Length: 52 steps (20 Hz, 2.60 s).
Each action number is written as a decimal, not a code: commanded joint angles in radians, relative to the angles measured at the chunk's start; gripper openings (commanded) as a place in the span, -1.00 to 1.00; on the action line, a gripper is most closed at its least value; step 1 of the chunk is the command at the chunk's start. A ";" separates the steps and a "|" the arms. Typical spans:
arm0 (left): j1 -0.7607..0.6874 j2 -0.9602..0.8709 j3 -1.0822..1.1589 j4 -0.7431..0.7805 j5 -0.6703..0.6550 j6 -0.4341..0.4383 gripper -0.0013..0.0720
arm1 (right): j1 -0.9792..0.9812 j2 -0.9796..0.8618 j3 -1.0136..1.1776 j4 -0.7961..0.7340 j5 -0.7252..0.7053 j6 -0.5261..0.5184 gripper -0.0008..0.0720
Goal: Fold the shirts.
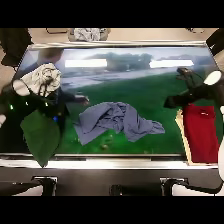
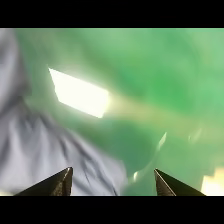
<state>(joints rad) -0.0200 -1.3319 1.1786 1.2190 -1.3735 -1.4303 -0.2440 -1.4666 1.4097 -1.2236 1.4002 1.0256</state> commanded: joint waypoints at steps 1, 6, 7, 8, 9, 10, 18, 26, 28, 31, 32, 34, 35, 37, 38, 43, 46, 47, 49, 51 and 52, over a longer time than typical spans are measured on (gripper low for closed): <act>-0.031 0.129 -0.353 -0.159 0.136 0.003 0.93 | -0.100 -0.003 -0.055 -0.023 0.124 -0.061 0.74; -0.174 0.122 -0.565 -0.251 0.328 -0.003 0.92 | -0.089 -0.003 -0.190 -0.018 0.113 -0.071 0.98; -0.194 0.116 -0.565 -0.251 0.356 -0.014 0.88 | -0.089 -0.003 -0.213 -0.018 0.109 -0.073 0.98; -0.210 0.113 -0.565 -0.251 0.391 -0.030 0.87 | -0.089 -0.003 -0.239 -0.017 0.109 -0.075 0.98; -0.220 0.111 -0.565 -0.251 0.430 -0.051 0.87 | -0.089 -0.003 -0.264 -0.013 0.108 -0.082 0.98; -0.228 0.109 -0.565 -0.251 0.466 -0.068 0.87 | -0.089 -0.003 -0.293 0.002 0.108 -0.100 0.98; -0.237 0.103 -0.565 -0.251 0.650 -0.208 -0.88 | -0.089 -0.003 -0.460 0.217 0.039 -0.212 0.98; -0.237 0.108 -0.562 -0.251 0.631 -0.187 -0.89 | 0.148 -0.003 -0.599 0.398 -0.166 -0.221 0.97; -0.237 0.108 -0.562 -0.251 0.624 -0.169 -0.88 | 0.213 -0.003 -0.600 0.422 -0.266 -0.158 0.96; -0.237 0.108 -0.562 -0.251 0.623 -0.163 -0.89 | 0.316 -0.004 -0.600 0.424 -0.387 -0.015 0.78; -0.237 0.108 -0.562 -0.250 0.623 -0.163 -0.88 | 0.350 -0.003 -0.600 0.425 -0.409 0.018 0.29; -0.231 0.111 -0.554 -0.249 0.617 -0.139 -0.89 | 0.391 -0.002 -0.593 0.434 -0.409 0.035 -0.87; -0.219 0.120 -0.537 -0.243 0.595 -0.123 -0.89 | 0.393 0.005 -0.577 0.434 -0.378 0.002 -0.87; -0.183 0.163 -0.476 -0.230 0.546 -0.066 -0.90 | 0.376 0.067 -0.531 0.415 -0.330 -0.048 -0.88; -0.164 0.200 -0.428 -0.196 0.518 -0.065 -0.90 | 0.355 0.122 -0.496 0.398 -0.317 -0.055 -0.88; -0.032 0.447 -0.040 -0.056 0.391 -0.066 -0.90 | 0.156 0.454 -0.152 0.336 -0.303 -0.098 -0.88; 0.107 0.578 0.243 -0.039 0.389 -0.095 -0.90 | 0.006 0.624 0.133 0.148 -0.319 -0.084 -0.88; 0.153 0.612 0.308 -0.021 0.389 -0.115 -0.90 | -0.026 0.666 0.204 0.060 -0.317 -0.063 -0.88; 0.242 0.670 0.388 0.020 0.389 -0.145 -0.90 | -0.033 0.736 0.299 -0.165 -0.317 0.043 -0.88; 0.319 0.716 0.409 0.025 0.389 -0.152 -0.90 | -0.033 0.779 0.325 -0.266 -0.320 0.101 -0.88; 0.354 0.734 0.409 0.033 0.378 -0.152 -0.90 | -0.033 0.793 0.325 -0.274 -0.311 0.106 -0.88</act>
<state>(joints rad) 0.2249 -0.6697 1.5154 1.2091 -0.9833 -1.5612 -0.2527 -0.7494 1.6566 -1.3025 1.0893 1.0546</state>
